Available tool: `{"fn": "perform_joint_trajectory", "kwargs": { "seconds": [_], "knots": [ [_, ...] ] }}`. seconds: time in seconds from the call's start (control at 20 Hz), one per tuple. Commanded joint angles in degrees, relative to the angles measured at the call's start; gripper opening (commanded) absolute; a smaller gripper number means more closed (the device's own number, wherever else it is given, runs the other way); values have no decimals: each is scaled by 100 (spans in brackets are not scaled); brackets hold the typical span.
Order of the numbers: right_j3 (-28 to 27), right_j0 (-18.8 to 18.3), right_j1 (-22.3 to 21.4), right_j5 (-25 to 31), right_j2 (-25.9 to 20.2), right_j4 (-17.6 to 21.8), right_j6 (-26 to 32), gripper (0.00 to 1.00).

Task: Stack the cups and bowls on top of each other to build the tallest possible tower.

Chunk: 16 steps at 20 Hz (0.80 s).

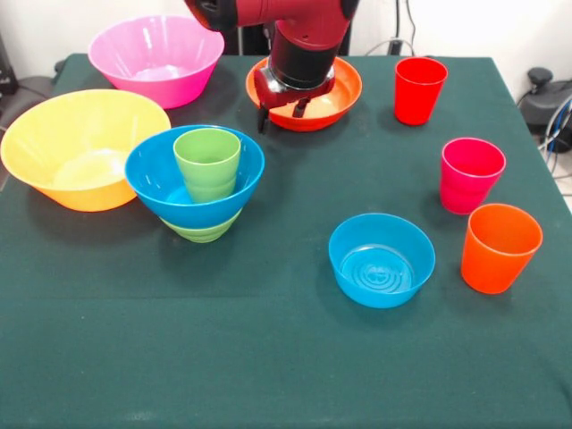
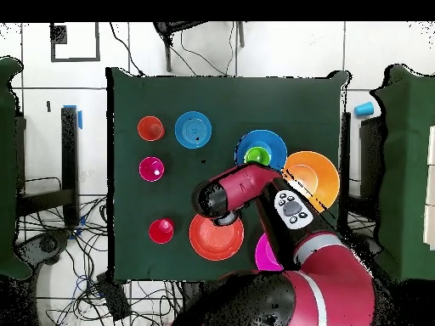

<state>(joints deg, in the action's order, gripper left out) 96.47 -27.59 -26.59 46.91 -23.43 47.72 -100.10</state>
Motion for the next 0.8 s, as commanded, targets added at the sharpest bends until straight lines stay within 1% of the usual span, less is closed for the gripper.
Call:
{"fn": "perform_joint_trajectory", "kwargs": {
  "seconds": [0.05,0.35,0.4,0.8],
  "knots": [
    [-606,164,289,92,-335,425,1379,100],
    [-696,250,345,327,-249,403,1392,100],
    [-698,254,352,347,-249,381,1407,0],
    [-596,233,336,411,-252,443,1375,0]
  ]
}}
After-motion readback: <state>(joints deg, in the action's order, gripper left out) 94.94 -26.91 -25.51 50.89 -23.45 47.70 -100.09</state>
